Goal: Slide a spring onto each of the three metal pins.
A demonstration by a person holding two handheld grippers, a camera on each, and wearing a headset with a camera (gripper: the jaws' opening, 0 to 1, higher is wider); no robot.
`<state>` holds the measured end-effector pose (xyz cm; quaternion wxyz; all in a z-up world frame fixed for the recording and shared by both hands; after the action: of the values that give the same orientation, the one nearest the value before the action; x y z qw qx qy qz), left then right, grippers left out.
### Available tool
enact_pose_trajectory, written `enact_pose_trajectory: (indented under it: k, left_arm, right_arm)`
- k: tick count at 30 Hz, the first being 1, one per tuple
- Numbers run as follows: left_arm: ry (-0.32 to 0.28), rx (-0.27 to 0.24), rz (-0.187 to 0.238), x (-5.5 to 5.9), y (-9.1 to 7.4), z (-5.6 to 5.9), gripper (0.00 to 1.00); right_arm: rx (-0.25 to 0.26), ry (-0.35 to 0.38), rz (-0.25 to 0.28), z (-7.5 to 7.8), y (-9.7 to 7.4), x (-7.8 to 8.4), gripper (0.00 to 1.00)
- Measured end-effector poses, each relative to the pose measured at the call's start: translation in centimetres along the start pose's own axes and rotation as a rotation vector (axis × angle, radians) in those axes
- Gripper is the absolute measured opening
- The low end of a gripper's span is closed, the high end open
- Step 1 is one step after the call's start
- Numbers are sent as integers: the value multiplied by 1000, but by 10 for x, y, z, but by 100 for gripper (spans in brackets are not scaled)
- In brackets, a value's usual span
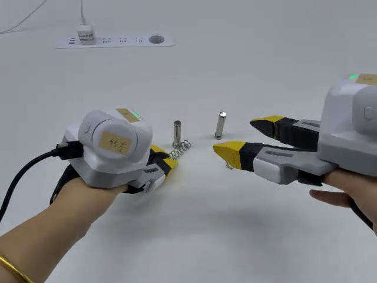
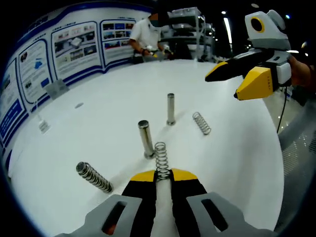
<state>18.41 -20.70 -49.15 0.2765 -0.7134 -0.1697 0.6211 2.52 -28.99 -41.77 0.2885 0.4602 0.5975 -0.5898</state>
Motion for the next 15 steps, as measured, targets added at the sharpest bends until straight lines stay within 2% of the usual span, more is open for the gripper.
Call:
enact_pose_trajectory:
  k: [5,15]
  left_arm:
    - [-15,3,21,-2,-7,2,10]
    - [-24,6,107,-16,-31,8,10]
  right_arm:
    - [-4,9,1,0,0,-1,49]
    - [-29,21,27,-3,0,-12,47]
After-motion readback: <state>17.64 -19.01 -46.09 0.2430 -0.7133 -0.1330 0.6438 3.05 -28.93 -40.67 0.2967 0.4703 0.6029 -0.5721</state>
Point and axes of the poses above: the centre of the closed fingertips' face, and the gripper's own axes: y roughly forward along the fingers, z roughly to its right, x roughly out of its underside, the point moved 8 cm from there along -y, roughly backward along the fingers, and after that the axes turned 3 degrees about -x, right-handed, at the moved point
